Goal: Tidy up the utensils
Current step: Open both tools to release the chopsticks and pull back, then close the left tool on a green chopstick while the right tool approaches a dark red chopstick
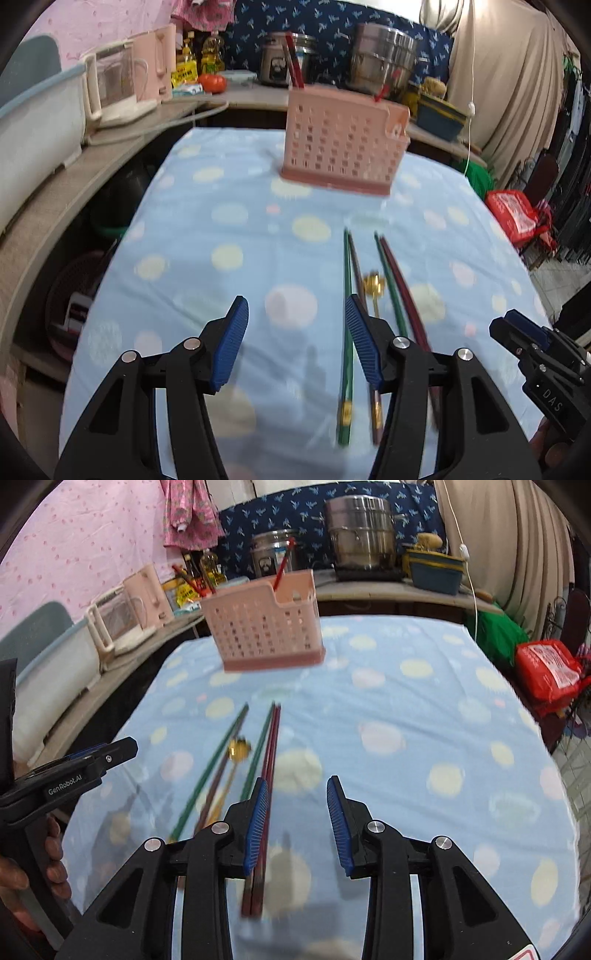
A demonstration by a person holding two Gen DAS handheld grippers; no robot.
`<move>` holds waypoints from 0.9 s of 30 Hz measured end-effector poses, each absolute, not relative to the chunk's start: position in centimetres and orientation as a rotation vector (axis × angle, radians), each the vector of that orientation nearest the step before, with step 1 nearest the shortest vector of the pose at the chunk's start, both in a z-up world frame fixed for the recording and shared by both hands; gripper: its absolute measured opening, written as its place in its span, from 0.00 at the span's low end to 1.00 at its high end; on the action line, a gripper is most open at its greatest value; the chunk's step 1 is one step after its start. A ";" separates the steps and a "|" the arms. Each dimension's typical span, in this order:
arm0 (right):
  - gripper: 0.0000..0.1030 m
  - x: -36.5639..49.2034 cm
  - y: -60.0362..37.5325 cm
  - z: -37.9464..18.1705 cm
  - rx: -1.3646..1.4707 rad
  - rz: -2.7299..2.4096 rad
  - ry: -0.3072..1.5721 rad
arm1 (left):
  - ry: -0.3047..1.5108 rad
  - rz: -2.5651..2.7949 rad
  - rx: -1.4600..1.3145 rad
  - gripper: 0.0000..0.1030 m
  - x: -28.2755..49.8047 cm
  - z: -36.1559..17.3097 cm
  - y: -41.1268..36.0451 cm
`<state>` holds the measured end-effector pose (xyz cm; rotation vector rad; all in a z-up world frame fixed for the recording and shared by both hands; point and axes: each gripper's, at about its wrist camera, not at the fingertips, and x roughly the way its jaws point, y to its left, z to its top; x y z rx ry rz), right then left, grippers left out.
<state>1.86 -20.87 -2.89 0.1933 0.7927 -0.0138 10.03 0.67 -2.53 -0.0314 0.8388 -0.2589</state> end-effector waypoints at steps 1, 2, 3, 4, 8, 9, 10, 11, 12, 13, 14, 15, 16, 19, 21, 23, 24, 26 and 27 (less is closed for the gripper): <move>0.32 1.4 -20.8 -3.2 0.197 -0.016 0.802 | 0.850 -0.263 -0.031 0.51 9.5 -3.1 0.7; 0.32 0.8 -20.7 -3.7 0.200 -0.015 0.812 | 0.868 -0.267 -0.037 0.51 8.9 -3.7 0.8; 0.32 0.2 -20.6 -4.1 0.202 -0.017 0.822 | 0.883 -0.274 -0.044 0.51 8.3 -4.2 0.8; 0.32 -0.3 -20.5 -4.5 0.204 -0.020 0.826 | 0.893 -0.281 -0.046 0.51 7.7 -4.7 0.9; 0.32 -1.9 -20.4 -5.7 0.231 -0.024 0.846 | 0.916 -0.303 -0.032 0.51 5.6 -6.1 0.6; 0.32 -2.2 -20.3 -5.8 0.233 -0.025 0.848 | 0.922 -0.309 -0.025 0.51 5.2 -6.4 0.5; 0.32 -2.5 -20.3 -6.0 0.234 -0.026 0.849 | 0.928 -0.315 -0.017 0.51 4.8 -6.7 0.4; 0.32 -2.7 -20.2 -6.0 0.235 -0.027 0.850 | 0.933 -0.315 -0.014 0.51 4.5 -7.0 0.3; 0.32 -2.8 -20.2 -6.1 0.237 -0.027 0.851 | 0.940 -0.316 -0.014 0.51 4.3 -7.2 0.2; 0.32 -3.1 -20.2 -6.2 0.238 -0.028 0.851 | 0.946 -0.316 -0.015 0.51 4.2 -7.4 0.2; 0.32 -3.2 -20.2 -6.2 0.240 -0.028 0.851 | 0.950 -0.315 -0.019 0.51 4.1 -7.6 0.2; 0.32 -3.3 -20.1 -6.2 0.240 -0.029 0.852 | 0.951 -0.317 -0.020 0.51 4.2 -7.7 0.2; 0.32 -3.4 -20.1 -6.2 0.241 -0.028 0.853 | 0.950 -0.317 -0.016 0.50 4.2 -7.8 0.1; 0.32 -3.5 -19.9 -6.2 0.240 -0.026 0.853 | 0.949 -0.317 -0.001 0.50 4.3 -8.0 -0.2; 0.32 -3.6 -19.8 -6.3 0.241 -0.024 0.854 | 0.947 -0.314 0.007 0.48 4.4 -8.2 -0.5; 0.32 -3.6 -19.7 -6.4 0.240 -0.022 0.857 | 0.944 -0.310 0.012 0.44 4.6 -8.3 -0.6; 0.32 -3.7 -19.7 -6.4 0.239 -0.020 0.857 | 0.941 -0.309 0.014 0.40 4.7 -8.3 -0.6; 0.32 -3.7 -19.5 -6.5 0.237 -0.018 0.860 | 0.938 -0.308 0.022 0.32 4.8 -8.4 -0.7; 0.32 -3.6 -19.5 -6.6 0.236 -0.016 0.862 | 0.937 -0.309 0.020 0.28 4.8 -8.4 -0.7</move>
